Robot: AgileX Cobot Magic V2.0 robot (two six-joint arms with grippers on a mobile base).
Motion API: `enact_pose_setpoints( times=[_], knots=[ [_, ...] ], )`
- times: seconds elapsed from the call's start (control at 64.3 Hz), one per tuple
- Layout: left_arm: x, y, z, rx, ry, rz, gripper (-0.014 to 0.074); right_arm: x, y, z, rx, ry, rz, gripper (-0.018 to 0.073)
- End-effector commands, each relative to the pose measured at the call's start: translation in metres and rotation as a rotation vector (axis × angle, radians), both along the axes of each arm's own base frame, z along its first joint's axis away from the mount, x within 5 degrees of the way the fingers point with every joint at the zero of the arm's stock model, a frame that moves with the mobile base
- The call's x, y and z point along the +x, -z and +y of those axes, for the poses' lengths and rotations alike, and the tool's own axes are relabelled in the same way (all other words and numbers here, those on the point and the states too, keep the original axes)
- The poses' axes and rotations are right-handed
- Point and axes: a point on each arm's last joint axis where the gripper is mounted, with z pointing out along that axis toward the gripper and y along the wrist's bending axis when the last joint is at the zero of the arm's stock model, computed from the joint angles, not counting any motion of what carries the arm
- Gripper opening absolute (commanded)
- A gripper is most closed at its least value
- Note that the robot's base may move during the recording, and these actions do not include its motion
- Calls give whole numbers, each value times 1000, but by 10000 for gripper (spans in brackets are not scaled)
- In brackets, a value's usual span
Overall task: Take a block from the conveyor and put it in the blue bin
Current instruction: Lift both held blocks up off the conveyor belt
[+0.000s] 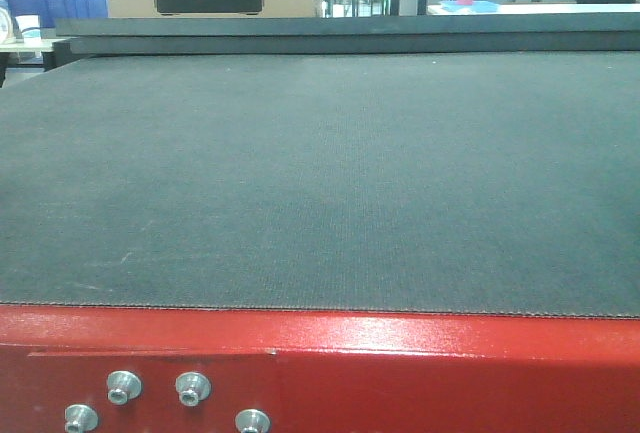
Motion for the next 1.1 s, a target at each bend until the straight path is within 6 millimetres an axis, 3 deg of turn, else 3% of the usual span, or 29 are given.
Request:
enact_pose_setpoints(
  times=[0.0,0.14,0.373,0.777,1.088],
  knots=[
    [-24,-18,-1,-31,5,-115,-111,-7,-13,-1,-4,-6,-18,-153],
    [-43,-28,0,-33,10,-163,-111,-13,-41,3,-5,-43,-54,-153],
    [-58,-30,-8,-13,88,-148,-111,-32,-93,11,-11,-128,-149,-153],
    [-72,-48,-8,-98,58,-223,-111,-76,-103,-2,-75,-89,-243,-153],
    [-72,-51,-8,-95,57,-244,-111,-79,-103,-2,-74,-91,-251,-153]
  ],
)
